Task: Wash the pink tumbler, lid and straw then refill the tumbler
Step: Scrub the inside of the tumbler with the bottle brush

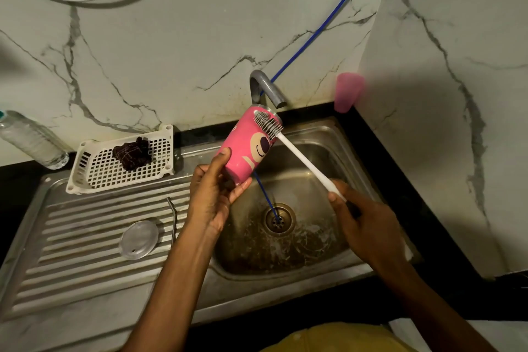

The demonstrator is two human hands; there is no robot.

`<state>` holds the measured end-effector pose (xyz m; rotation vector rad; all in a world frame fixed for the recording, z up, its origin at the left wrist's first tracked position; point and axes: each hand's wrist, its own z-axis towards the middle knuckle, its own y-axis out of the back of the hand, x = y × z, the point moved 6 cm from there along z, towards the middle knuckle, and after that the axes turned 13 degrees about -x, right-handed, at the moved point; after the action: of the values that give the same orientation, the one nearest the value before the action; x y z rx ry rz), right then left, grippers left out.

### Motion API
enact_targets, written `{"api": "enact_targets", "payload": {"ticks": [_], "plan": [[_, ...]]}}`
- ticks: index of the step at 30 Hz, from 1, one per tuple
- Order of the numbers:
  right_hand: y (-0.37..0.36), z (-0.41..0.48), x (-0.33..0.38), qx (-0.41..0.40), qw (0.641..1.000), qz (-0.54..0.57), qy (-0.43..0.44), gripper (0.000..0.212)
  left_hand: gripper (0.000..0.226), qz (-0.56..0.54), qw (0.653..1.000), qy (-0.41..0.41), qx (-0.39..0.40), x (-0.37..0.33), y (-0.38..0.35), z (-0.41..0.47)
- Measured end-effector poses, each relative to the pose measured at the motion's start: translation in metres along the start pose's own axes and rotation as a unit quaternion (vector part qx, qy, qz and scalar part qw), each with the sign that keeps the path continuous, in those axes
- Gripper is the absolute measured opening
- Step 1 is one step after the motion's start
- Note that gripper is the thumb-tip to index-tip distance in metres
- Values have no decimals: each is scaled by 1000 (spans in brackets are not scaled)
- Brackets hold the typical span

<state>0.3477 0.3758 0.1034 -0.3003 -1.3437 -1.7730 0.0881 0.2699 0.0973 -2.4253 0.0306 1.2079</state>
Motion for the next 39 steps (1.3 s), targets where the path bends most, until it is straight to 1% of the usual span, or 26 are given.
{"api": "enact_targets", "payload": {"ticks": [3, 6, 8, 9, 12, 14, 16, 19, 21, 26, 29, 30, 33, 34, 37, 39], "plan": [[-3, 0, 0, 4, 1000, 17, -4, 38, 22, -8, 1000, 17, 7, 3, 2, 0], [-3, -3, 2, 4, 999, 41, 1, 32, 33, -12, 999, 38, 7, 5, 3, -1], [-3, -13, 8, 23, 998, 59, 26, 28, 26, -33, 998, 61, 5, 4, 2, -3], [-4, -18, 10, 41, 997, 55, 41, 30, 27, -49, 996, 72, 1, 3, 3, -2], [-5, -29, 11, 88, 993, 39, 67, 40, 45, -57, 996, 74, -4, -1, 5, 1], [-4, -27, 9, 102, 990, 30, 88, 41, 44, -50, 996, 75, -3, -1, 7, 0], [-1, -22, 9, 88, 991, 6, 104, 42, 36, -46, 996, 72, -3, -1, 7, -1], [1, -13, 2, 56, 996, -7, 73, 40, 19, -39, 997, 60, 0, -2, 4, -3], [-1, -9, 3, 38, 997, -3, 71, 40, 15, -38, 997, 61, -2, -3, 3, -4], [-4, -5, 5, 4, 998, 16, 59, 38, 24, -42, 995, 89, 0, 2, 4, -4], [-11, -2, 0, 2, 999, 16, 36, 33, 37, -39, 995, 94, -3, 7, 7, -3], [-12, -1, -2, 0, 999, 18, 27, 33, 39, -37, 995, 92, -5, 9, 9, -3], [-14, -1, -4, 1, 999, 39, 6, 34, 25, -33, 996, 87, -8, 12, 14, -1], [-15, -2, -6, 5, 999, 41, 2, 33, 23, -30, 996, 86, -8, 13, 16, 2], [-18, -7, -13, 19, 998, 60, -14, 30, 32, -11, 998, 55, -8, 14, 27, 10], [-21, -12, -16, 37, 992, 112, -34, 28, 40, 1, 999, 9, -34, 12, 39, 19]]}}
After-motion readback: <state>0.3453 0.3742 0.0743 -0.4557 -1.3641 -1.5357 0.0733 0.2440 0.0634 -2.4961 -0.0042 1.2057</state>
